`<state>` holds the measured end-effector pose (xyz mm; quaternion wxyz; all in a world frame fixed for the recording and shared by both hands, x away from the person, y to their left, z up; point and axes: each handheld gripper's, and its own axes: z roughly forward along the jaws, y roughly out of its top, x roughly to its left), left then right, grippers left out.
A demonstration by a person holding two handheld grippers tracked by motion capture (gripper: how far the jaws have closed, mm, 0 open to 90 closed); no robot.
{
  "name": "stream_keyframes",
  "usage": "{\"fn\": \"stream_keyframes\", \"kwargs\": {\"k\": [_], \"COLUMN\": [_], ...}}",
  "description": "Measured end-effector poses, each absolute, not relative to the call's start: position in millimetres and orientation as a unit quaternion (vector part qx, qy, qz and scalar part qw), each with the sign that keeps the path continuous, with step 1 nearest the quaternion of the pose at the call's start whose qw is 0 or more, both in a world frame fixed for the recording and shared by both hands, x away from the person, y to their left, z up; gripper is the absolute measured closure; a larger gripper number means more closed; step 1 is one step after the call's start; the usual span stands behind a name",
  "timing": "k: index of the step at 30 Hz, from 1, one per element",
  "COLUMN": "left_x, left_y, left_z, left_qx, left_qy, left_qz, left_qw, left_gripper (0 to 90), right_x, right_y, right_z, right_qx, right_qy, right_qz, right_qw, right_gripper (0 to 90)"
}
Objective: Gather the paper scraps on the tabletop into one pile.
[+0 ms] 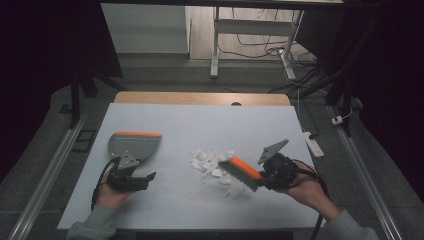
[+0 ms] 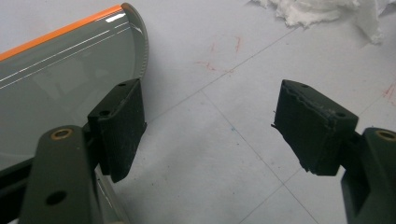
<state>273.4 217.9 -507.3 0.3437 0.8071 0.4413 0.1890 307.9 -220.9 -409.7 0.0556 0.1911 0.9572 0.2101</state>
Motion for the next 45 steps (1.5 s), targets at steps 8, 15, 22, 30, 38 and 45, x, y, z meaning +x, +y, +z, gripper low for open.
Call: {"fn": "stream_keyframes", "kwargs": {"k": [8,15,22,30,38,45], "left_x": [273,274,273,273,273,273], "left_y": [217,218,219,217,217,217], "left_z": [-507,-508,-508,-508,-507,-508], "left_qx": [0.807,0.808,0.807,0.810,0.810,0.810], "left_qy": [0.442,0.442,0.441,0.438,0.438,0.438], "left_qz": [0.190,0.189,0.188,0.189,0.189,0.189], "left_qw": [0.343,0.341,0.344,0.341,0.342,0.341], "left_gripper": [25.6,25.6,25.6,25.7,25.8,25.8], "right_x": [299,340,355,349,363,387], "right_y": [-177,-140,-133,-168,-199,-201], "right_z": [-440,-447,-443,-408,-417,-446], "right_qx": [0.079,0.056,0.076,0.143,0.322,0.409], "right_qy": [0.987,0.986,0.978,0.948,0.904,0.882], "right_qz": [0.131,0.135,0.171,0.268,0.254,0.216], "right_qw": [0.048,0.079,0.091,0.095,0.123,0.091], "right_gripper": [71.0,71.0,71.0,70.9,70.9,70.9]}}
